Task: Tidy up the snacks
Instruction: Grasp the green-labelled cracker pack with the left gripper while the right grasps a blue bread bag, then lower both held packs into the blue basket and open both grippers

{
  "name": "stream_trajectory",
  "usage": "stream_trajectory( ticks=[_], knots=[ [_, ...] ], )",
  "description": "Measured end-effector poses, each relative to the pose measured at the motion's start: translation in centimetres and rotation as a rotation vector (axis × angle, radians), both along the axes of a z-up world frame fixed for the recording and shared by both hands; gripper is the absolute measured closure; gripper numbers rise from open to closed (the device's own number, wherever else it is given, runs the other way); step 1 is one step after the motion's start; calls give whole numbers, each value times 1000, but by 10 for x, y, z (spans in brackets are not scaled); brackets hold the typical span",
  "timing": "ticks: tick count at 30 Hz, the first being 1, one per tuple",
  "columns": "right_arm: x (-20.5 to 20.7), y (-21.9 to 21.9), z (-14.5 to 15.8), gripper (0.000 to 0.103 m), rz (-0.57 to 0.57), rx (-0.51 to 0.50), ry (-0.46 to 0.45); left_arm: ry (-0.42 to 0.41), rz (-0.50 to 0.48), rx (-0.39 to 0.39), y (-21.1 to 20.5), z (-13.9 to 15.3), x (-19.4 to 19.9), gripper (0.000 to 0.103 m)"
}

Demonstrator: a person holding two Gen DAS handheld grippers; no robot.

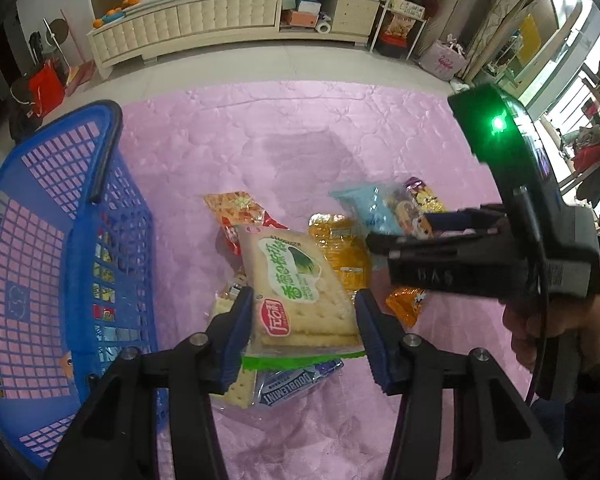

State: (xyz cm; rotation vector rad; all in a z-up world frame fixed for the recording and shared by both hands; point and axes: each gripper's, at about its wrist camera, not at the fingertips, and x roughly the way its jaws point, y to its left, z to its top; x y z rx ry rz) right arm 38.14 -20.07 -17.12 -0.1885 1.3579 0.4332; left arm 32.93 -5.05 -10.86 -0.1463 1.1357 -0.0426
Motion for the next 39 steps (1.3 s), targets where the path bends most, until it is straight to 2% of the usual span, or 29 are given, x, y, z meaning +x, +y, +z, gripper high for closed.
stream_trajectory(
  ticks=[6, 12, 17, 24, 33, 39],
  knots=[
    [-20, -11, 27, 33, -36, 27, -27, -22, 4, -26, 3, 15, -17, 55],
    [-52, -29, 67, 33, -54, 38, -81, -95, 5, -44, 3, 50, -45, 55],
    [-74, -29, 99, 33, -76, 60, -113, -156, -14, -50, 2, 82, -67, 55],
    [-99, -7, 141, 33, -51, 101, -174, -223, -13, -42, 24, 113, -92, 55],
    [-112, 53, 151, 33, 30, 140, -190, -252, 59, -29, 84, 136, -109, 55],
    [-114, 93, 146, 33, 75, 147, -170, -223, 125, -38, 128, 125, -117, 55]
  ],
)
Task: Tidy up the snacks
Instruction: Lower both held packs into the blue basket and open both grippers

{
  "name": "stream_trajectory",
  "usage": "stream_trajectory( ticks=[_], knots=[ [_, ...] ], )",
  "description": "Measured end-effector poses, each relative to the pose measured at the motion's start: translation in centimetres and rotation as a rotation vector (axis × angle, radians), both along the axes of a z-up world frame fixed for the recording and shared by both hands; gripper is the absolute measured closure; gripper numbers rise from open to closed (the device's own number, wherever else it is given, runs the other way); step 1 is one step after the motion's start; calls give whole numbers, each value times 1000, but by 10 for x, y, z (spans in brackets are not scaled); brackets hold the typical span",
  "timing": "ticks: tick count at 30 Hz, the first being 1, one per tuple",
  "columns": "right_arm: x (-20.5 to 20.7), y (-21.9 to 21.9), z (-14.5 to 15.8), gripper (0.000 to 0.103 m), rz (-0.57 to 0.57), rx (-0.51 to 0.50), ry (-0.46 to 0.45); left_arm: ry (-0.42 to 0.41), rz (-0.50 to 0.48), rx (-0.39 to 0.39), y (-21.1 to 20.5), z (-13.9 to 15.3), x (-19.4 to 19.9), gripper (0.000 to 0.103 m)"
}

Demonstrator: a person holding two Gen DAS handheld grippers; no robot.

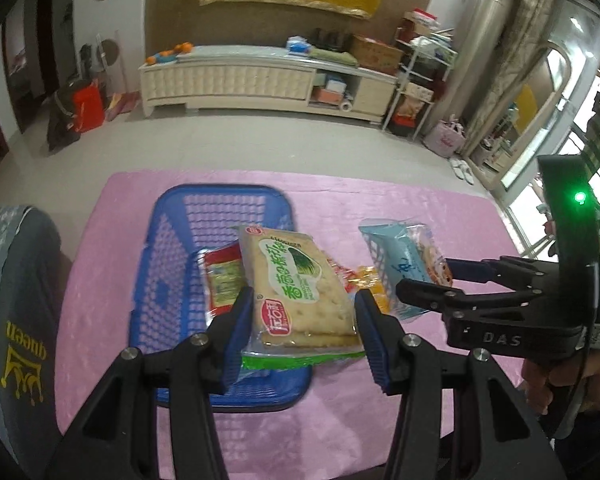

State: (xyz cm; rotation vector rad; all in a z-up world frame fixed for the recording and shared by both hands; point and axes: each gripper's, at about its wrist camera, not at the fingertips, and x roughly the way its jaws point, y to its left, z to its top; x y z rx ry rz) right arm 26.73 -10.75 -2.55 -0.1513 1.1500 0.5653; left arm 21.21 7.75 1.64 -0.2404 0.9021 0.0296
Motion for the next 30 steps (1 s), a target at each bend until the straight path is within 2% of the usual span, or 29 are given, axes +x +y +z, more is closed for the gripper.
stream_trajectory(
  ticks=[18, 21, 25, 30],
  knots=[
    [-6, 70, -38, 33, 65, -43, 48, 171, 37, -46, 40, -74, -3, 55],
    [-7, 74, -41, 33, 68, -44, 51, 192, 36, -26, 41, -84, -1, 54],
    [-10, 77, -40, 33, 76, -53, 47, 255, 58, -44, 49, -99, -4, 52],
    [-11, 77, -38, 33, 74, -52, 45, 246, 70, -43, 53, -92, -17, 40]
  ],
)
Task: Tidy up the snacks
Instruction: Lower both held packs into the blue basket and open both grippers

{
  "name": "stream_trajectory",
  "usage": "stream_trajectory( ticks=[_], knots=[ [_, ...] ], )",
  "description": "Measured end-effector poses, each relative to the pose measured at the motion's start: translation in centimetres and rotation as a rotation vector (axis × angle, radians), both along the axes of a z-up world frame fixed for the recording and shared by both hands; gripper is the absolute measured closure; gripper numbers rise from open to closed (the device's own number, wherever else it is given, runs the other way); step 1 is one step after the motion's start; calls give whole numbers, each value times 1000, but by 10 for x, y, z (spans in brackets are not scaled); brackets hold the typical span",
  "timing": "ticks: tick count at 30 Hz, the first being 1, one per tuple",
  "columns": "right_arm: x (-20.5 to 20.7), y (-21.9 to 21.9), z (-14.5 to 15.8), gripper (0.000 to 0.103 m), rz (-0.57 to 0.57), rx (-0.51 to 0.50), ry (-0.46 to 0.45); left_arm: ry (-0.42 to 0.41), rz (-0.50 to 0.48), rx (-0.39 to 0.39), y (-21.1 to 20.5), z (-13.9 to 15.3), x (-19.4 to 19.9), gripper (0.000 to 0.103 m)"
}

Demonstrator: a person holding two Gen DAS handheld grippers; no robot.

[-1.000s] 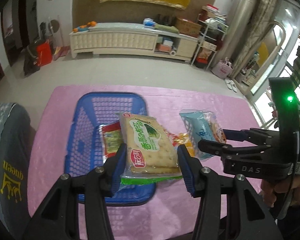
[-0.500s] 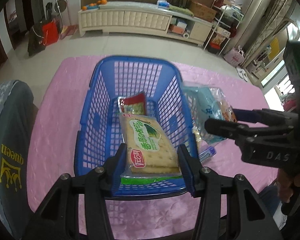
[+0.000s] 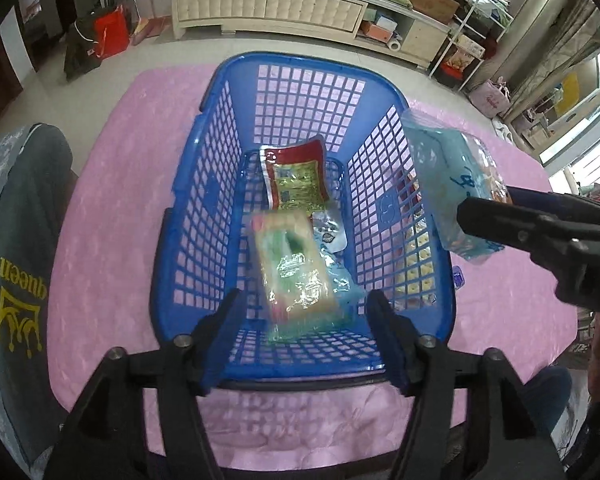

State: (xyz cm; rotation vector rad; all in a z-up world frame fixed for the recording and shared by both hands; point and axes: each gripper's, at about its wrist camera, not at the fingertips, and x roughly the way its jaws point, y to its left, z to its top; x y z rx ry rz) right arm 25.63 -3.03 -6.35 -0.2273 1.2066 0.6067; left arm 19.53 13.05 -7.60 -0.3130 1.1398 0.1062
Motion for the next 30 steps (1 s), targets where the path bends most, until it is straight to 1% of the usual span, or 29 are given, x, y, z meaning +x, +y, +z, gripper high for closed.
stream_trajectory(
  ticks=[5, 11, 17, 25, 27, 30],
  knots=[
    [-6, 4, 5, 33, 3, 18, 0, -44, 11, 14, 4, 18, -12, 36],
    [-14, 17, 12, 33, 27, 32, -3, -95, 27, 32, 13, 36, -28, 36],
    [-19, 41, 10, 33, 58, 31, 7, -108, 42, 48, 29, 35, -38, 36],
    [-27, 81, -8, 32, 99, 7, 40, -106, 104, 31, 65, 28, -54, 36],
    [-28, 90, -15, 32, 95, -2, 50, -105, 116, 25, 72, 25, -57, 36],
    [-25, 97, -25, 32, 56, -1, 87, -95, 132, 21, 81, 19, -62, 36]
  ],
)
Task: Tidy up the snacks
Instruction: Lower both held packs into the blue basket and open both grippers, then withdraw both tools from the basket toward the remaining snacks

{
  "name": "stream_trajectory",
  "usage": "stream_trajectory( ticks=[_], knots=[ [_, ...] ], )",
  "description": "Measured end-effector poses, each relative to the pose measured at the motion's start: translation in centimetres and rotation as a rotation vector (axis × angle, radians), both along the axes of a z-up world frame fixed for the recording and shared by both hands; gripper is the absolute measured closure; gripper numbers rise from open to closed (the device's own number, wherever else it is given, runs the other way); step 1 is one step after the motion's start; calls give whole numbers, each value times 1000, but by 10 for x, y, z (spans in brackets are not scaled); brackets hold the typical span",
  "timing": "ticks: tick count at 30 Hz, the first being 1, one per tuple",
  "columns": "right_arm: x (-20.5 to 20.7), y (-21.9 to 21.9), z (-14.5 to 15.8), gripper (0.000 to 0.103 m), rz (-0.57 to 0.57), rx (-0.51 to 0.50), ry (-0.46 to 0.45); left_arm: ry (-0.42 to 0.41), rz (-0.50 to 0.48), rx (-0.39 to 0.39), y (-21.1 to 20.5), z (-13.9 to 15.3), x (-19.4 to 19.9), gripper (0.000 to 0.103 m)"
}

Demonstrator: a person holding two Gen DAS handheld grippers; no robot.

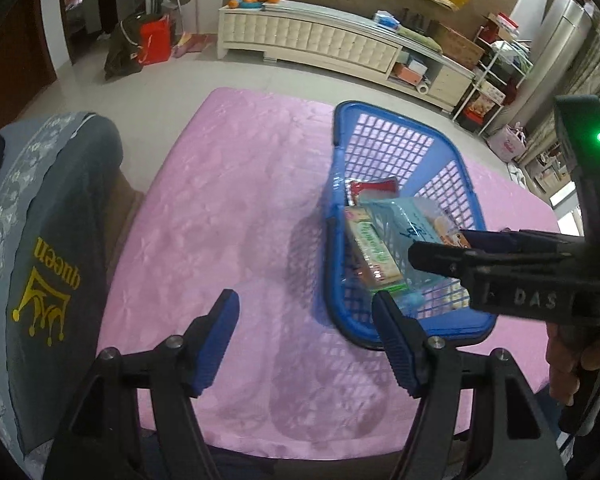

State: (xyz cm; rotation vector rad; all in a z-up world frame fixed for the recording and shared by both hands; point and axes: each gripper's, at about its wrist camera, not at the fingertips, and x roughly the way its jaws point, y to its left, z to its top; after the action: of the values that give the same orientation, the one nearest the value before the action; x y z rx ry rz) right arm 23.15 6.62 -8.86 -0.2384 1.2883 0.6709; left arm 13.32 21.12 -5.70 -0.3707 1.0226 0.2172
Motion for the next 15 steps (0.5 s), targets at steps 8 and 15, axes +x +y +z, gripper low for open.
stream_trajectory(
  ticks=[8, 15],
  knots=[
    [-3, 14, -22, 32, -30, -40, 49, 3, 14, -20, 15, -8, -11, 36],
    [-8, 12, -28, 24, -12, -37, 127, 4, 22, -29, 13, -9, -12, 36]
  ],
)
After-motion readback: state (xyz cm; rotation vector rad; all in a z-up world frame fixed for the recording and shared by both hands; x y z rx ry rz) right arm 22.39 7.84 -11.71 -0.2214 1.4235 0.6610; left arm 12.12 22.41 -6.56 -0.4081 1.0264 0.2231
